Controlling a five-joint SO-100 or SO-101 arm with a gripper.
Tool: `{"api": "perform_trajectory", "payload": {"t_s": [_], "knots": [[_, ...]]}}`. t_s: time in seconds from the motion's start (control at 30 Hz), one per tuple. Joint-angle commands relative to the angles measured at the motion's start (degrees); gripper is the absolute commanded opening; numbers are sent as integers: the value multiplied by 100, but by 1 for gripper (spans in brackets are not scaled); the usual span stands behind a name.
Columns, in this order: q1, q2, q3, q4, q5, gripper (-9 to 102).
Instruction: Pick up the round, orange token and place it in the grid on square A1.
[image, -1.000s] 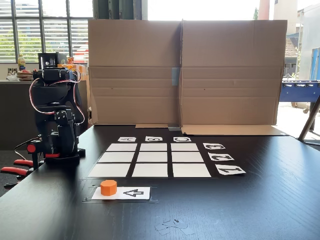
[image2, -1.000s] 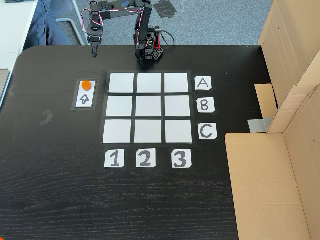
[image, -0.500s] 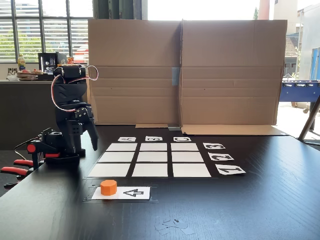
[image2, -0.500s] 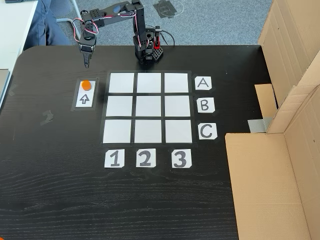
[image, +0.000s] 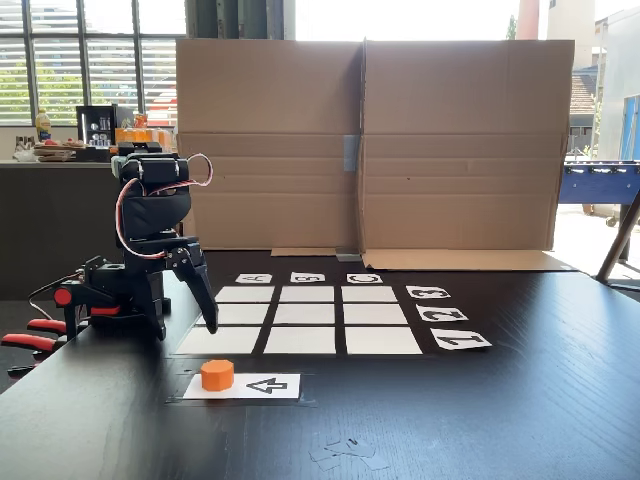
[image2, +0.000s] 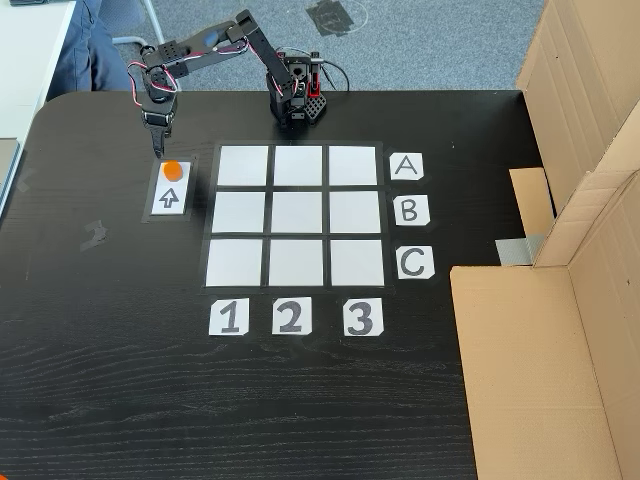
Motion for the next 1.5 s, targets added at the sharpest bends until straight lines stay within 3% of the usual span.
{"api": "perform_trajectory", "payload": {"t_s": [0.0, 1.47], "knots": [[-123, -79, -378, 0, 53, 30], [-773, -1433, -1028, -35, 132, 30]]}}
